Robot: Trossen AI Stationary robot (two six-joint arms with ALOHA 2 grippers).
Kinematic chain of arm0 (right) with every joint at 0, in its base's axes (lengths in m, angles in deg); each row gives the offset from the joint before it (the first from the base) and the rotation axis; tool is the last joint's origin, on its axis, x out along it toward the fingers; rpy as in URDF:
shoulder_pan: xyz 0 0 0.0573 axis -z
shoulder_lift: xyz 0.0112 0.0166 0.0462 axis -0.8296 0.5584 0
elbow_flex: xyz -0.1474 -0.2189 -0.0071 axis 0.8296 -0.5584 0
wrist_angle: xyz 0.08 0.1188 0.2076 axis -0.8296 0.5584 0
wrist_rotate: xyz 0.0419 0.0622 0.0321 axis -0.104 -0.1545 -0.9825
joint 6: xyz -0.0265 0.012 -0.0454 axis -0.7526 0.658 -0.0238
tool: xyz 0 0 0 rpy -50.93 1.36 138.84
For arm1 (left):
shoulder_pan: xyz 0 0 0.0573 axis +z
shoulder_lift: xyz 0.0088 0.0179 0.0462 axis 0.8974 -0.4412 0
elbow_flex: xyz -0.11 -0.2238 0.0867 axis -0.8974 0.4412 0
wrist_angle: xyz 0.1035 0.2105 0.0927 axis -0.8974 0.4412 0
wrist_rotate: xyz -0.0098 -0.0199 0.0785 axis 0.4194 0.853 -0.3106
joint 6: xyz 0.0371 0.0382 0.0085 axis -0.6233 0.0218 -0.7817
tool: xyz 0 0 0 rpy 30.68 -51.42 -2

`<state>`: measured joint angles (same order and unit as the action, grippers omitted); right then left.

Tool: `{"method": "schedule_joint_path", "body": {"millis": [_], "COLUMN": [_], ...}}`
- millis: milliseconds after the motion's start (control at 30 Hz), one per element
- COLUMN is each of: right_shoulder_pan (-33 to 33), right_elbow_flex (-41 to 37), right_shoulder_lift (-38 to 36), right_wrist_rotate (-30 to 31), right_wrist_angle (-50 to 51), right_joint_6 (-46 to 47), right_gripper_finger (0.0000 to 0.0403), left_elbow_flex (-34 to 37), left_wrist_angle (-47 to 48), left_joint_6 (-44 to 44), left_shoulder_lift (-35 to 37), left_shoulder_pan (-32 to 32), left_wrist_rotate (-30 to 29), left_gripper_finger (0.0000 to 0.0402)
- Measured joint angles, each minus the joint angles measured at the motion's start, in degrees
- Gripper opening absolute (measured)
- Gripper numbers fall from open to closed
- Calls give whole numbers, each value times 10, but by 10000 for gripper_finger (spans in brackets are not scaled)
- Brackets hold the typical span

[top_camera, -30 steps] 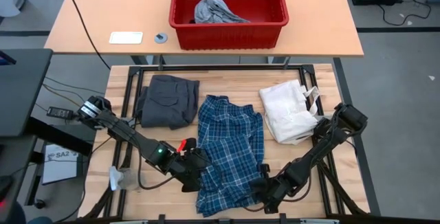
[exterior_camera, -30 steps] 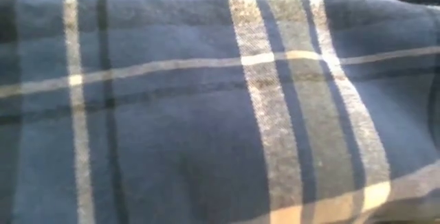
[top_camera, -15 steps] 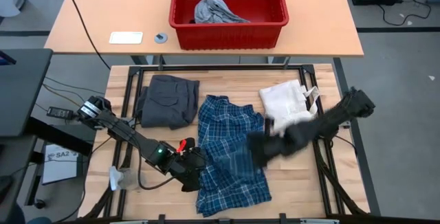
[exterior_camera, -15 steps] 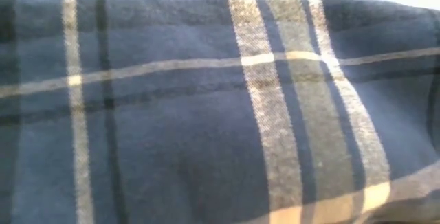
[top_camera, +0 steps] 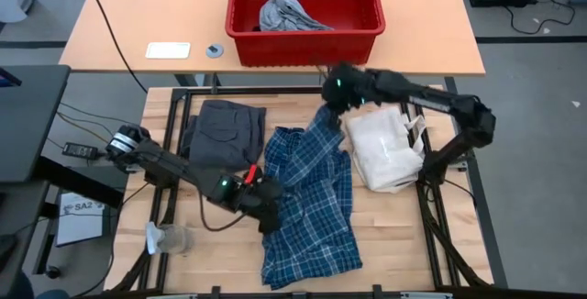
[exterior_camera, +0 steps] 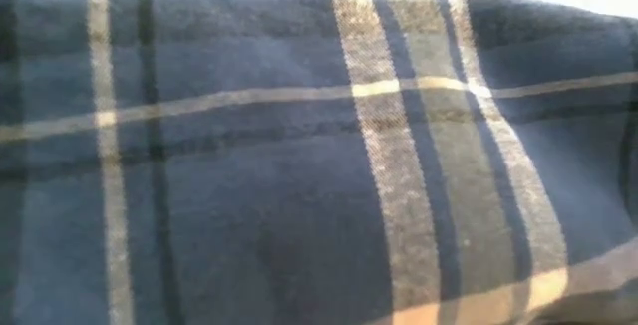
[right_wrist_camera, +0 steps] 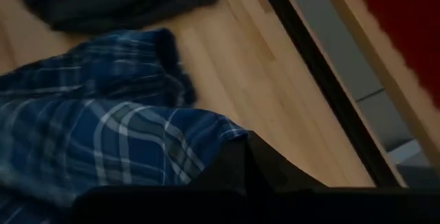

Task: Fold Laundry from Bin
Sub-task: Fold the plaid pants

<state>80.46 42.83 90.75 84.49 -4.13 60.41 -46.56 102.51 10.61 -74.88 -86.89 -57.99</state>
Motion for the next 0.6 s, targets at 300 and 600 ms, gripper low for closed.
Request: {"method": "schedule_joint_path", "body": {"millis": [300,600], "right_shoulder_pan": [104,112], "right_elbow_flex": [36,150], "right_shoulder_lift": [74,60], "right_wrist_rotate": [-48,-116], "right_wrist_angle": [87,209], "right_joint_6": [-28,-29], "right_gripper_finger": [0,0], "left_elbow_flex": [0,0], "left_wrist_angle": [4,9], "left_joint_6": [4,-45], "left_shoulder_lift": [0,0], "left_shoulder_pan": [60,118], "left_wrist_rotate": [6,10], "left_gripper_finger": [165,165]}}
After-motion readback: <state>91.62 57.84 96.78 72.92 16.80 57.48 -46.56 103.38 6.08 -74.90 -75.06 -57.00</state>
